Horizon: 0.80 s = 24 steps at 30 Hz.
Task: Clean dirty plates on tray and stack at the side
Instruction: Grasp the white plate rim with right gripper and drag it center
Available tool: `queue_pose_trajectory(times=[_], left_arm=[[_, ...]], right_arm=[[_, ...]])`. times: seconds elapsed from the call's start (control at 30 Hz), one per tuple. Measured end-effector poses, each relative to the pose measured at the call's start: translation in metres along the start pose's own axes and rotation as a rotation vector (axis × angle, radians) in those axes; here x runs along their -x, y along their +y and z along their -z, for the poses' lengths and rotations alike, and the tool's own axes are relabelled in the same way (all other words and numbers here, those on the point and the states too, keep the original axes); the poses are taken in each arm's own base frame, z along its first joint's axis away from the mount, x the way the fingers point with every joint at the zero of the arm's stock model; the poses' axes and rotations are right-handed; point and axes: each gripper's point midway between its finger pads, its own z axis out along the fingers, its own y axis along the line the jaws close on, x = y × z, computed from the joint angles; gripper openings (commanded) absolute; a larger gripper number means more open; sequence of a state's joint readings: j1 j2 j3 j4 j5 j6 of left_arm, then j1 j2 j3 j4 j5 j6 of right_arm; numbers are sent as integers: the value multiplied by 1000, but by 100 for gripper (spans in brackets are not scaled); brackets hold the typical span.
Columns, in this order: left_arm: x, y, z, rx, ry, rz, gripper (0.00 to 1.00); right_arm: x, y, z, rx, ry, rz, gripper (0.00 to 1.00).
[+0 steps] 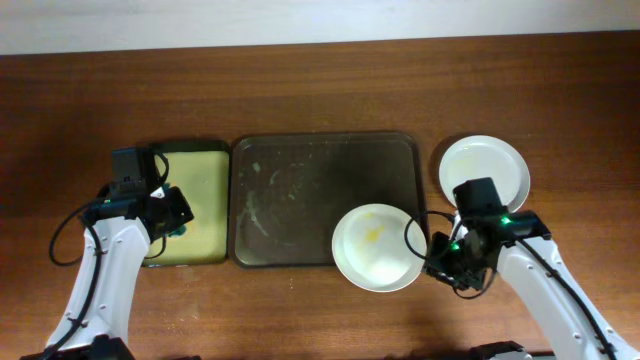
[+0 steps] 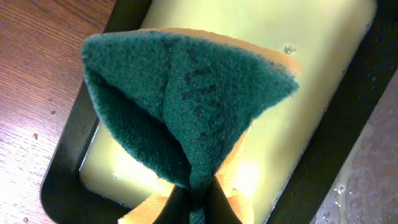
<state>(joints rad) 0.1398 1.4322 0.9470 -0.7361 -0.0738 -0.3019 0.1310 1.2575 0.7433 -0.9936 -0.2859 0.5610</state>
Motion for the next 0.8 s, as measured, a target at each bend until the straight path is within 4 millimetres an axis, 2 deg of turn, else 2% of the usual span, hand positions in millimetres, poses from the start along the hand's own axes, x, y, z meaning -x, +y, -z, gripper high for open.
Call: queue_pose_trajectory(times=[0.1,0.17,0.27,0.33,0.4,0.47,0.53,0.57,0.6,0.63,0.7,0.73,0.8], left_arm=[[0,0,0,0,1,0,0],[0,0,0,0,1,0,0],[0,0,0,0,0,0,0],[0,0,0,0,1,0,0],[-1,-1,0,-4,2,0,0],[0,-1,0,-8,3,0,0],[-1,-2,0,-11,4,0,0],[0,-2,0,-11,2,0,0],[1,-2,0,-13,-2,0,0],[1,-2,-1,-13,-2,0,0],[1,-3,-3,-11,4,0,0],[0,-3,-4,-13,9,-1,0],[0,-4,-5,-18,6,0,0]], right_arm=[[1,14,-8,19,-18,9,25],[0,17,-19,1,10,17,25],[-3,10,-36,-48,73,-17,13],[-3,10,-39,-52,79,-21,4],[2,14,-38,-40,65,-17,4],[19,32,-24,-3,14,9,4],[58,71,8,72,-107,95,4],[68,79,14,79,-136,122,4],[87,90,14,75,-179,164,4],[97,98,4,68,-197,205,4],[106,111,-31,49,-192,275,4],[105,124,-68,41,-169,334,4],[108,135,-82,52,-178,375,6]])
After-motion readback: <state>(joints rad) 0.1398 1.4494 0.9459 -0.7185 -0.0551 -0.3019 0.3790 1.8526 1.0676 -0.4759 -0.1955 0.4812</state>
